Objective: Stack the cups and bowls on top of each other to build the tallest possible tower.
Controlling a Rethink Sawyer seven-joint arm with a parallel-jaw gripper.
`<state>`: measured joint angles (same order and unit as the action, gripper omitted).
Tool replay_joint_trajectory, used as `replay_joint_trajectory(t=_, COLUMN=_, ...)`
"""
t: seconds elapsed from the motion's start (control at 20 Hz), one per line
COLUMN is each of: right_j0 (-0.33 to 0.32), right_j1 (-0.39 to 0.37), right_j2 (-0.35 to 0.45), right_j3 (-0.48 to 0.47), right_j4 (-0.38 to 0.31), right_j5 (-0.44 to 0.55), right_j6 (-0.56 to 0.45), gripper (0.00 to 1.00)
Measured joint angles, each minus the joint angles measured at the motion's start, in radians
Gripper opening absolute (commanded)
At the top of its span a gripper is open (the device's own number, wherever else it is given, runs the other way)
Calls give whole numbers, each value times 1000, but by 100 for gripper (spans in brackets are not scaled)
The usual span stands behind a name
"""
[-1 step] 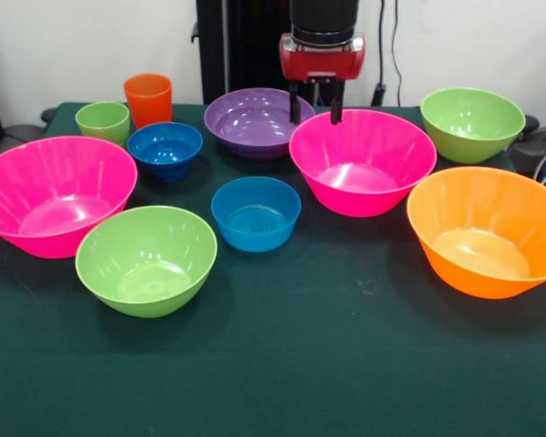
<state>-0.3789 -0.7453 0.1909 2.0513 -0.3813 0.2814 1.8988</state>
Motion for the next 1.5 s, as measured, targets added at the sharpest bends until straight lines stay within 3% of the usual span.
replay_joint_trajectory(t=0.85, right_j0=-35, right_j1=94, right_j2=10, right_j3=-3, right_j4=-100, right_j5=-10, right_j6=0, gripper=100)
replay_joint_trajectory(t=1.5, right_j0=-173, right_j1=142, right_j2=89, right_j3=-13, right_j4=-173, right_j5=-10, right_j6=0, gripper=100)
